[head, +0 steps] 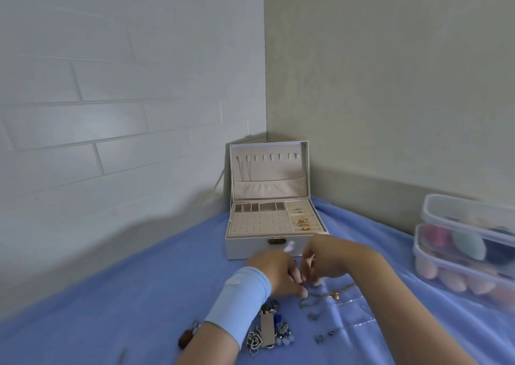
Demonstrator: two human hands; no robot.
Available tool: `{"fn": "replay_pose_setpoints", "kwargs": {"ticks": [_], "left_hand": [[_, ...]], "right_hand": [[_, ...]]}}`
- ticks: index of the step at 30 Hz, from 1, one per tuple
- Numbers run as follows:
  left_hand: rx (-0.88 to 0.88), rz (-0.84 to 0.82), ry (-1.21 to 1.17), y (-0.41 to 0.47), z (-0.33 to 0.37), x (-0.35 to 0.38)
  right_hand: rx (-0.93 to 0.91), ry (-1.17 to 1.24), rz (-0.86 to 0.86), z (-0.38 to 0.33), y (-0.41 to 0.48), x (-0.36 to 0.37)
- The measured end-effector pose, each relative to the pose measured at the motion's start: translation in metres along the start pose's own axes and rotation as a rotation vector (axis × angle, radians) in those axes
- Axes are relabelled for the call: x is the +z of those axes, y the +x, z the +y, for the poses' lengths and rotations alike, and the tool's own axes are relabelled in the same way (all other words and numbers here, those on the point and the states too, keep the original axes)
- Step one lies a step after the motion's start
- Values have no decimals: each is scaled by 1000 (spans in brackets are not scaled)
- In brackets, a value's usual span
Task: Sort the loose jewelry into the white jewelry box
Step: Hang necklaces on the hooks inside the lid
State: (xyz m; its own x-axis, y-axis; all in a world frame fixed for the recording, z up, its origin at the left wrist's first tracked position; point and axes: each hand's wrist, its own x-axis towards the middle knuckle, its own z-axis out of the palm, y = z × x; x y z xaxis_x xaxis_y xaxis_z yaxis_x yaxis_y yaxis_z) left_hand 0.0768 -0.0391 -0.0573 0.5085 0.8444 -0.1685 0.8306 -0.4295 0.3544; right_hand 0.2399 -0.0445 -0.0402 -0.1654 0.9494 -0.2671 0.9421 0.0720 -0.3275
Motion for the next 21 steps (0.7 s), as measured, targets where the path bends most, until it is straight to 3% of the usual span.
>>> {"fn": "replay_pose_setpoints", "kwargs": {"ticks": [9,16,21], "left_hand": [[63,92,-92,5,-15,1],[55,168,-386,1,-29,-19],[14,174,-604,-8,-38,-34]], "right_hand": [[-128,221,89,19,6,10],[-206,502,57,7,4,2],[-265,549,63,-9,5,-11]]}}
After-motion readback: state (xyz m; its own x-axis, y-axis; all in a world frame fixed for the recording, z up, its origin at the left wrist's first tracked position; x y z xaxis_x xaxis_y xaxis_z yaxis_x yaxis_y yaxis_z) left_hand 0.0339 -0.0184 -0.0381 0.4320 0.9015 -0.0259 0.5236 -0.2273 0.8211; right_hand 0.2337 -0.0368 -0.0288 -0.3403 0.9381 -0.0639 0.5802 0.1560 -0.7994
